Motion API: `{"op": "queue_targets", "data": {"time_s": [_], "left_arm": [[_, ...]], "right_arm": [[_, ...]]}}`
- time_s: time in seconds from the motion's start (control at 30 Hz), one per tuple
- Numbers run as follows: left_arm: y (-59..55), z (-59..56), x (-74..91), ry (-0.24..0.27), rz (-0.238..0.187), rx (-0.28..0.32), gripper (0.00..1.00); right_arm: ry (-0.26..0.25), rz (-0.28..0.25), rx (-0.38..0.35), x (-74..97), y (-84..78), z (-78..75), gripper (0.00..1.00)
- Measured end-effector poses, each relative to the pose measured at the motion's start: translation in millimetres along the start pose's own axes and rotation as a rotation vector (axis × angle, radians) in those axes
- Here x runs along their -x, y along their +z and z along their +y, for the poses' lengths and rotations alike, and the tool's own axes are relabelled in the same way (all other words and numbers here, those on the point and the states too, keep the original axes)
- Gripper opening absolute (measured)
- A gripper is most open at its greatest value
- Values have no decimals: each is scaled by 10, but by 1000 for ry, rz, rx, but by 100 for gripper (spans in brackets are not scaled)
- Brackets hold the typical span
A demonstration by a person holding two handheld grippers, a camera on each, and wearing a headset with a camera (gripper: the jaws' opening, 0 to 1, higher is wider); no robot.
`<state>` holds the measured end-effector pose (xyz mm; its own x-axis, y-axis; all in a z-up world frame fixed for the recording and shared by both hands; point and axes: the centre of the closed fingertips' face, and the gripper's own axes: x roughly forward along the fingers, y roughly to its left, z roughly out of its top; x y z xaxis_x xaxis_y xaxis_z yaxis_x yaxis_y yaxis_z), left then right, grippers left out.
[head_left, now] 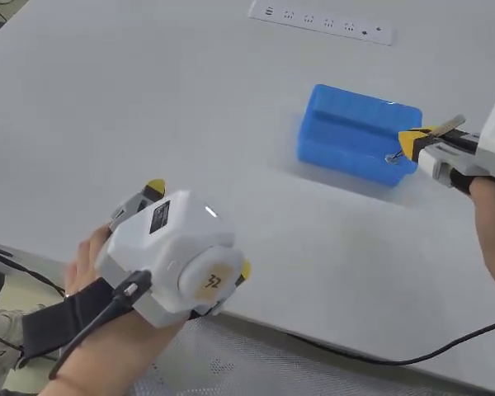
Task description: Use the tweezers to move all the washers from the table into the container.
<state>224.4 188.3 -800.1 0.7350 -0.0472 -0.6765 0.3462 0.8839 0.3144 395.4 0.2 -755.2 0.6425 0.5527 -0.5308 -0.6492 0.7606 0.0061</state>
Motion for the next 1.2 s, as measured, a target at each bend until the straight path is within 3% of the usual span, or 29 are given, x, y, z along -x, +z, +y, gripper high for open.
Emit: {"op": "queue_targets", "data": {"time_s": [0.27,0.53,0.77,1.2], "left_arm": [[-3,8,-6,4,1,0,88],[-21,-28,-22,-11,13,-15,88],[-15,-25,-21,-9,10,-11,88],[-12,-53,-33,-22,15,-7,85]], "right_arm": [[-31,29,9,-177,-100,-154,3],[-42,92,26,-345,-309,-221,3],[-45,130,31,-383,-420,-272,3],[-36,177,62,-503,-441,-273,3]]}}
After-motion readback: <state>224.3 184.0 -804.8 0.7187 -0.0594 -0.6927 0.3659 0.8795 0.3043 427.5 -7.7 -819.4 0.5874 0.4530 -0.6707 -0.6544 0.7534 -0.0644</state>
